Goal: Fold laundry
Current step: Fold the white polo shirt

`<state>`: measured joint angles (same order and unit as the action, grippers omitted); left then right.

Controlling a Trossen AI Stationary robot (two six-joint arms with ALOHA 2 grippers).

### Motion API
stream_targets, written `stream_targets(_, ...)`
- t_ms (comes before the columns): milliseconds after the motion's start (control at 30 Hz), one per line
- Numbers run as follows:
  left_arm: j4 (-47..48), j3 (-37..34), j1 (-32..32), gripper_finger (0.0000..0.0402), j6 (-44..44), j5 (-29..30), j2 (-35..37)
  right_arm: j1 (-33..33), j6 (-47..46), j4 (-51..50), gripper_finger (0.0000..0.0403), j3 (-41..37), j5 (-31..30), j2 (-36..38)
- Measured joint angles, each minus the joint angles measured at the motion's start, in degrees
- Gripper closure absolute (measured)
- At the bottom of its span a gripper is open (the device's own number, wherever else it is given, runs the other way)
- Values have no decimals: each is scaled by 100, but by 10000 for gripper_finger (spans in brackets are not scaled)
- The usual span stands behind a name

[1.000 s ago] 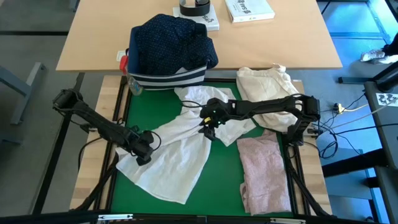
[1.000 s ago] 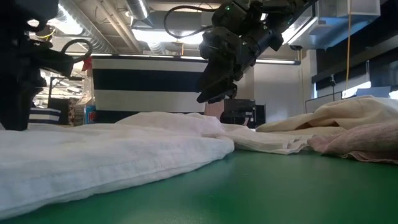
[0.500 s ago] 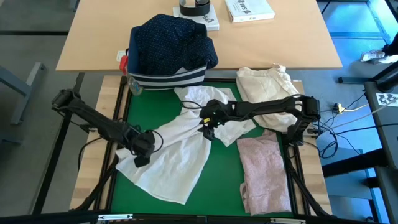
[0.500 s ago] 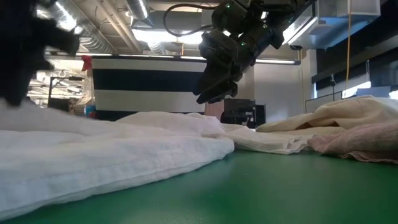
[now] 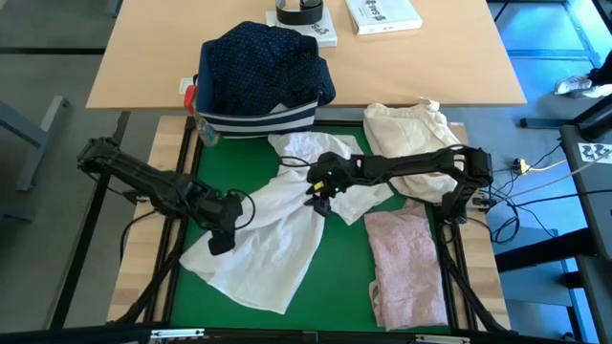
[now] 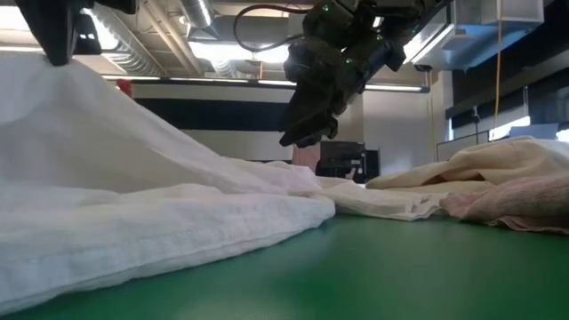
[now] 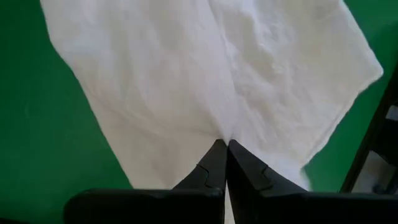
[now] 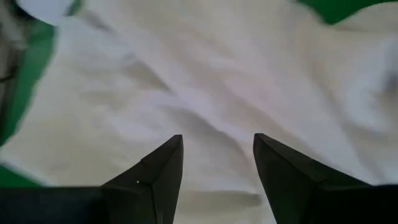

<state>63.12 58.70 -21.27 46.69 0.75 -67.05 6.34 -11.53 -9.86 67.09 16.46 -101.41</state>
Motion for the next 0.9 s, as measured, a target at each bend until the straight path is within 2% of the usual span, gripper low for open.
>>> stream_targets(100, -49, 0, 1, 401, -107, -35, -2, -219, 134, 97, 205, 0, 383, 0)
stream_targets(233, -347, 0, 1, 401, -225, -86, 37, -780, 360, 383, 205, 0, 363, -4)
stream_targets(300, -550, 0, -1, 401, -233, -123, 35, -1085, 468, 640, 205, 0, -109, -23)
stream_targets(400, -817, 0, -1, 401, -264, -179, 35, -1467, 638, 1201, 205, 0, -1312, -212)
stream_targets(467, -954, 0, -6, 401, -371, -182, 35, -1629, 799, 1700, 205, -2, -1734, -412)
stream_targets(667, -1034, 0, -12, 401, -533, -132, 35, -1887, 673, 3173, 205, 0, -1561, -1049)
stream_targets(800, -1082, 0, -12, 401, -534, 130, 35, -2002, 369, 3952, 205, 37, -1592, -1445)
stream_targets(900, -1219, -2, -12, 401, -537, 192, 35, -2081, 22, 4000, 205, 293, -1596, -1765)
